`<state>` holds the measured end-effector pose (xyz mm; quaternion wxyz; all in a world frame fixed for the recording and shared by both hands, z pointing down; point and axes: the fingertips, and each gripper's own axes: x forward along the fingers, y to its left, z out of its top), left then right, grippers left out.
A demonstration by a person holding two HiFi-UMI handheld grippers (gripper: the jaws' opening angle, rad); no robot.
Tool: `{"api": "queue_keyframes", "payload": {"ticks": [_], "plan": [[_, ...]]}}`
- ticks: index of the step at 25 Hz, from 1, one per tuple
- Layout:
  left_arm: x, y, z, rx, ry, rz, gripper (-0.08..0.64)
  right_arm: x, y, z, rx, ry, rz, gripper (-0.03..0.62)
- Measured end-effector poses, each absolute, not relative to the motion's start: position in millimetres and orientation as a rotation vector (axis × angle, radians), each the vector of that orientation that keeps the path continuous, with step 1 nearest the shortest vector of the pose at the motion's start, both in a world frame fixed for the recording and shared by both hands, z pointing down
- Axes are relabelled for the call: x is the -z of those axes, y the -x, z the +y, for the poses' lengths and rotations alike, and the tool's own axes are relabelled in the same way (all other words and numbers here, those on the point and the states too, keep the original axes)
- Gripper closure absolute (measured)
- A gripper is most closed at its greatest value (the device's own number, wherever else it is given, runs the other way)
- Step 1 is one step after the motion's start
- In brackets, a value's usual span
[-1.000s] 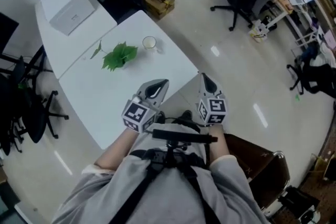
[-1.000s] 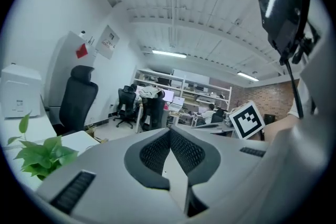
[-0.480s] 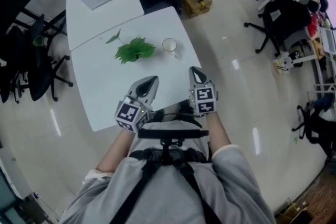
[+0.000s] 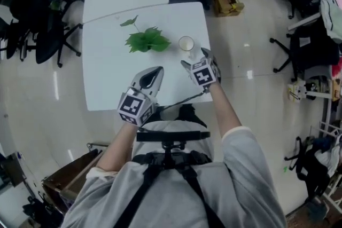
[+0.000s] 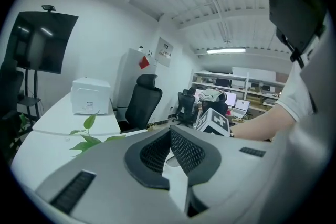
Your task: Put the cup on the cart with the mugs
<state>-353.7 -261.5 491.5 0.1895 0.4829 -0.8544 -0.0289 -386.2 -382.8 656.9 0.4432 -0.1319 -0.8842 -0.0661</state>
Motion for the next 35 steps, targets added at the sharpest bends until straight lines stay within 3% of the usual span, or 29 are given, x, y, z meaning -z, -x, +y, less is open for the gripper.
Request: {"api": "queue_keyframes", "payload": {"ticks": [8,22,25,35], "plan": [[-516.8,377.1,-253.3,0.088,-1.252,-2.434,0.557,-705.6,427.6,-387.7,0.278,0.399,-1.985,0.117],[-531.1,391.4,-253.8,0.121,-1.209,-2.445,0.557,-745.5,470.2,-388.3,0.487,0.444,-1.814,0.107],[-533.7,391.8,-248.3,0.13,-1.198,-2.443,0.555,-750.9,469.2,-386.0,0.501,0.463,-1.781,0.181],[-536.6,386.1,-239.0,0.161,-1.167,-2.429,0.555,-750.0,468.7,-386.9,0.521,0.463,-1.77,0.181]]}}
